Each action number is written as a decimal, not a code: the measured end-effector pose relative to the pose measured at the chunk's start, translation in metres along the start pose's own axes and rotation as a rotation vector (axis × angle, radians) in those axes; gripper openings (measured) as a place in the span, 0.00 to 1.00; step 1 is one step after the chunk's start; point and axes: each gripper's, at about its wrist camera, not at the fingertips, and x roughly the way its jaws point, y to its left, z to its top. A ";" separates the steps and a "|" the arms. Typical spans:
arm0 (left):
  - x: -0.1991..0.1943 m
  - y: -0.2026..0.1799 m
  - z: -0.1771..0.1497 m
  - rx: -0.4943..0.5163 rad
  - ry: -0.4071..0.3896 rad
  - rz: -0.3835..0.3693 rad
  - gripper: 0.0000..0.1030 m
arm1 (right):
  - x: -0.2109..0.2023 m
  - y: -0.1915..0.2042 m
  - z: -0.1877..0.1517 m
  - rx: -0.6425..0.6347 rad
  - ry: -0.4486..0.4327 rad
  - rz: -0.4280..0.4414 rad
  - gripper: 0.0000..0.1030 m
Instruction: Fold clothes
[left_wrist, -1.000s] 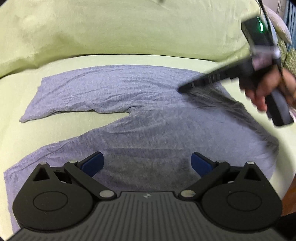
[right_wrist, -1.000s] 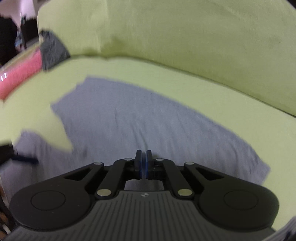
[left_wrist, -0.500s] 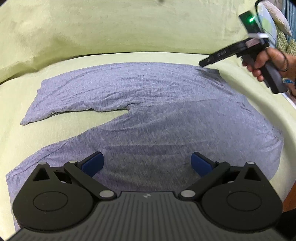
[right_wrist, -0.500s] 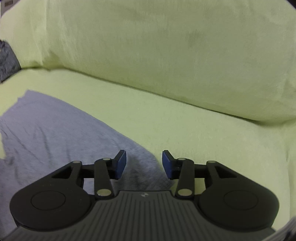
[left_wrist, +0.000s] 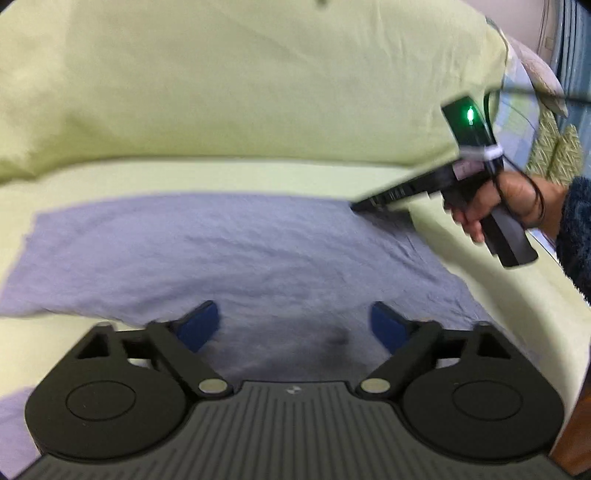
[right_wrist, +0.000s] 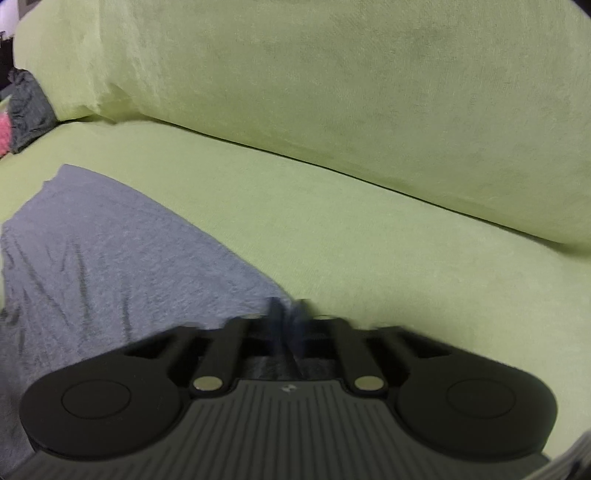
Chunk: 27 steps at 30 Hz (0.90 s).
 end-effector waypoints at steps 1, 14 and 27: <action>0.004 -0.004 -0.003 0.028 0.000 0.024 0.80 | 0.002 0.002 0.000 -0.015 -0.004 -0.003 0.00; 0.010 -0.012 -0.014 0.119 0.003 0.075 0.81 | 0.009 -0.006 0.003 0.023 -0.047 -0.129 0.19; 0.001 -0.011 -0.014 0.094 0.011 0.079 0.83 | -0.019 -0.030 -0.040 0.225 -0.078 -0.117 0.21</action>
